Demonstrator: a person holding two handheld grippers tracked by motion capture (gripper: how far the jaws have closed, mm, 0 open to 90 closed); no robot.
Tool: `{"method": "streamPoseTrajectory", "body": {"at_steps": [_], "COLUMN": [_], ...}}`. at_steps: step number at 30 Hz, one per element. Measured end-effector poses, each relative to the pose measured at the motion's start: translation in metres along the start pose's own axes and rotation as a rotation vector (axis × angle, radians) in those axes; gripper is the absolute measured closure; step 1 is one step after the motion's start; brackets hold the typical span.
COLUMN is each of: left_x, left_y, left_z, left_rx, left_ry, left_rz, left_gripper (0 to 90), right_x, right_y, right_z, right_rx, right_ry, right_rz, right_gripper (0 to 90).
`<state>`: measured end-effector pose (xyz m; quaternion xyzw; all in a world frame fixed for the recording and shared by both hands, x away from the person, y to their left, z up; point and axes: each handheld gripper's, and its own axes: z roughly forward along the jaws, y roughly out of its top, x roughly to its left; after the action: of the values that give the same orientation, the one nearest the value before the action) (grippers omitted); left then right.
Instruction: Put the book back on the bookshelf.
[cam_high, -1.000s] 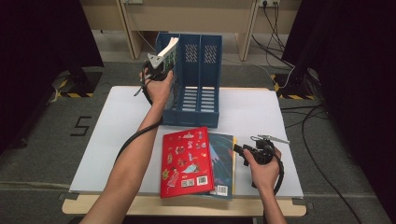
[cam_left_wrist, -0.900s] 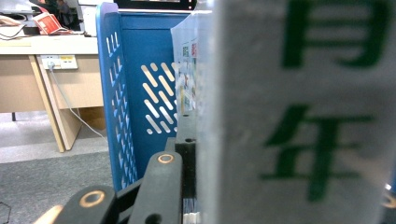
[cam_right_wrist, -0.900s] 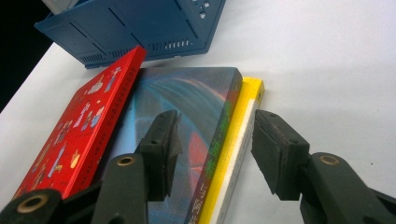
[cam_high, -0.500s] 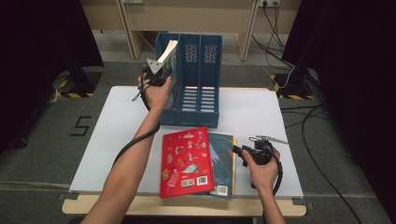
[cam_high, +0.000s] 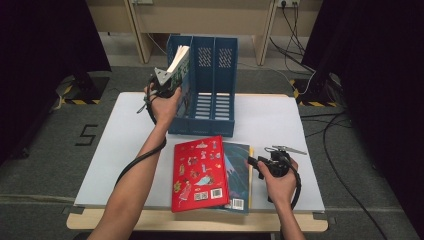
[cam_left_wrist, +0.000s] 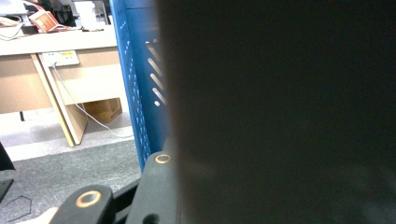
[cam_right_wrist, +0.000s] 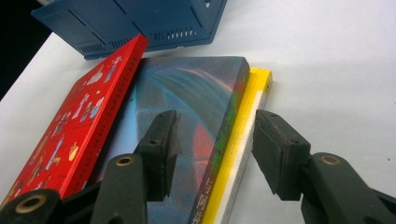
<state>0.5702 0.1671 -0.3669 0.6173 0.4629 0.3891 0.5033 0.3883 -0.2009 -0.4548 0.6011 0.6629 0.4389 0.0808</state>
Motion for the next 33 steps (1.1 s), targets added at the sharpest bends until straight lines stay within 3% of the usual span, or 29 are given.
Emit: {"method": "streamPoseTrajectory", "body": {"at_steps": [5,10,17,26,33], "left_x": [0.004,0.007,0.005,0.005,0.004], "left_y": [0.000,-0.001,-0.004,0.001,0.007], "left_z": [-0.005,-0.015,-0.028,-0.019,-0.013], "left_rx": [-0.004,-0.008,-0.010,0.021,0.089], "left_ry": [0.008,-0.024,-0.026,-0.022,0.001], "left_rz": [-0.025,-0.051,-0.053,-0.064,-0.066], "left_gripper": [70.4,67.1,63.1,65.3,72.9], "right_x": [0.001,0.001,0.001,-0.001,-0.004], "right_y": [-0.001,0.000,0.000,0.000,0.000], "right_z": [-0.001,0.000,-0.001,-0.001,-0.002], "right_rx": [0.004,0.003,0.000,0.003,0.004], "right_ry": [-0.003,-0.002,-0.002,0.002,0.001], "right_rz": [0.004,0.004,0.004,0.011,0.017], "right_gripper": [50.7,50.6,50.4,50.2,50.0]}}
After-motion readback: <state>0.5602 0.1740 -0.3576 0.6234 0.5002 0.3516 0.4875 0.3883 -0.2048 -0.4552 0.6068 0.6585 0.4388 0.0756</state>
